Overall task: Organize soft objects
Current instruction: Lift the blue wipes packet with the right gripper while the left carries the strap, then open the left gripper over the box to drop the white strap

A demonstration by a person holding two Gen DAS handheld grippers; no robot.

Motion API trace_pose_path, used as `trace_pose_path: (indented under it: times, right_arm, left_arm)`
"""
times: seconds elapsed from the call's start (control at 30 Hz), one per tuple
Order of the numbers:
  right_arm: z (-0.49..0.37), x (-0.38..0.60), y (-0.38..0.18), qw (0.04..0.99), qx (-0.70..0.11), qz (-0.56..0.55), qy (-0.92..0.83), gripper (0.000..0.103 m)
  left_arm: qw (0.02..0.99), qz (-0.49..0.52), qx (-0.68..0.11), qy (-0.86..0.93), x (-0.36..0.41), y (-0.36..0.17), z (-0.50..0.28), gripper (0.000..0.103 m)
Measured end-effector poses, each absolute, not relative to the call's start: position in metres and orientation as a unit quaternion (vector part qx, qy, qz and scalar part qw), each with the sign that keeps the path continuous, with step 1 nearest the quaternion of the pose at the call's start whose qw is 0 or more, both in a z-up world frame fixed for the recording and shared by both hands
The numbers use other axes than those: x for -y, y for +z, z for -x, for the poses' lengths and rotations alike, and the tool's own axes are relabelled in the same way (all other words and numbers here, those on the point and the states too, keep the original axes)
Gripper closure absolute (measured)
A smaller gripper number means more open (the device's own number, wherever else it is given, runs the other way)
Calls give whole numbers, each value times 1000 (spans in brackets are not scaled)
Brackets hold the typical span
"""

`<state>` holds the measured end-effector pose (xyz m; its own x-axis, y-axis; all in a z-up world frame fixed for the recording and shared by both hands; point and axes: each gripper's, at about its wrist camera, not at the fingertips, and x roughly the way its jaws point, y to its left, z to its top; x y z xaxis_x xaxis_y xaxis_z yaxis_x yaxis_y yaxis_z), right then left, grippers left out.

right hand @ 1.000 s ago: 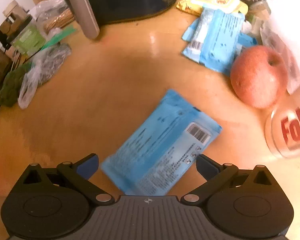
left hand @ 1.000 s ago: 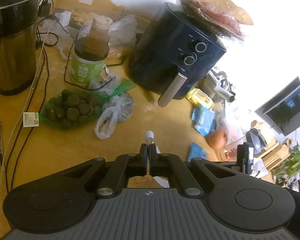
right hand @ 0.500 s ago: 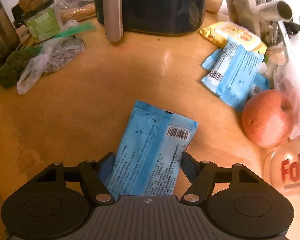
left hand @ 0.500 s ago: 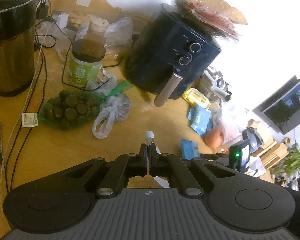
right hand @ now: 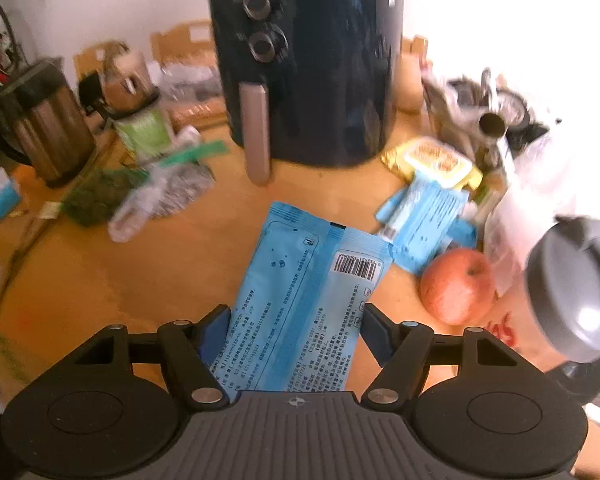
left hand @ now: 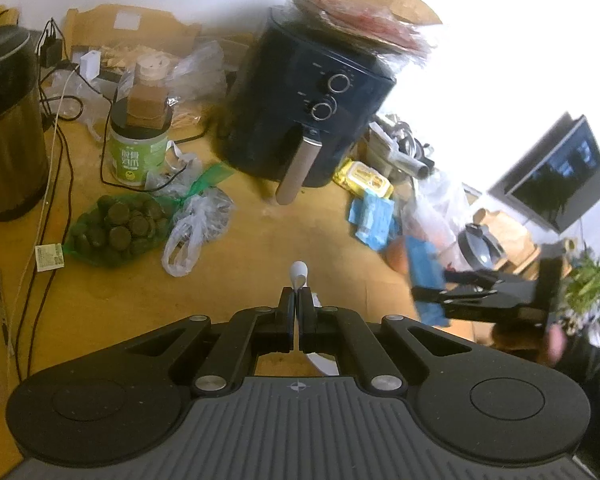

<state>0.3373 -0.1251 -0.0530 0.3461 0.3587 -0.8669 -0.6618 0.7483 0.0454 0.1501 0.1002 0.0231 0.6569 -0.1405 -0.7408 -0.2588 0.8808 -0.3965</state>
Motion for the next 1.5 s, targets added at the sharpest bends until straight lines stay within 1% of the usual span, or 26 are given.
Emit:
trace_pose_path:
  times: [0.27, 0.5, 0.6, 0.77, 0.87, 0.93, 1.03, 1.2, 1.23, 1.27, 1.3, 1.33, 1.37, 1.5]
  right_arm:
    - [-303, 136, 11, 825, -437, 132, 335, 31]
    - [-271, 143, 47, 836, -412, 111, 345, 30]
    - [-257, 147, 57, 840, -405, 101, 346, 30]
    - [-235, 156, 65, 847, -402, 82, 337, 30]
    - [-223, 161, 68, 850, -401, 71, 333, 30]
    - [-216, 163, 70, 851, -402, 66, 332, 30]
    - [-207, 166, 72, 851, -402, 62, 331, 30]
    - [-192, 168, 77, 851, -401, 58, 335, 30]
    - [-189, 168, 78, 851, -400, 59, 336, 30]
    - [-186, 168, 80, 851, -399, 61, 337, 30]
    - [-184, 168, 80, 851, -398, 61, 338, 30]
    - [-182, 168, 81, 850, -398, 60, 339, 30]
    - [-179, 168, 83, 850, -397, 59, 340, 30]
    - [-170, 168, 87, 849, -395, 63, 344, 30]
  left_arm:
    - [877, 194, -439, 9, -84, 35, -142, 101]
    - [880, 124, -458, -24, -66, 40, -141, 101]
    - [881, 132, -454, -22, -64, 40, -141, 101]
    - [869, 203, -452, -13, -62, 20, -139, 101]
    - [871, 198, -450, -6, -51, 5, -135, 101]
    - [876, 179, -447, -3, -42, -2, -131, 101]
    - [889, 119, -443, -6, -25, -9, -126, 101]
    - [885, 40, -464, -13, -5, -14, -123, 99]
    - [881, 29, -472, -14, -3, -14, -123, 94]
    - [880, 20, -475, -12, -1, -13, -121, 84]
    - [880, 16, -475, -9, 0, -12, -119, 75]
    - [881, 16, -472, -6, 0, -10, -116, 62]
    - [883, 19, -469, -2, -2, -7, -113, 57]
    - [886, 36, -462, 5, -8, 5, -103, 54]
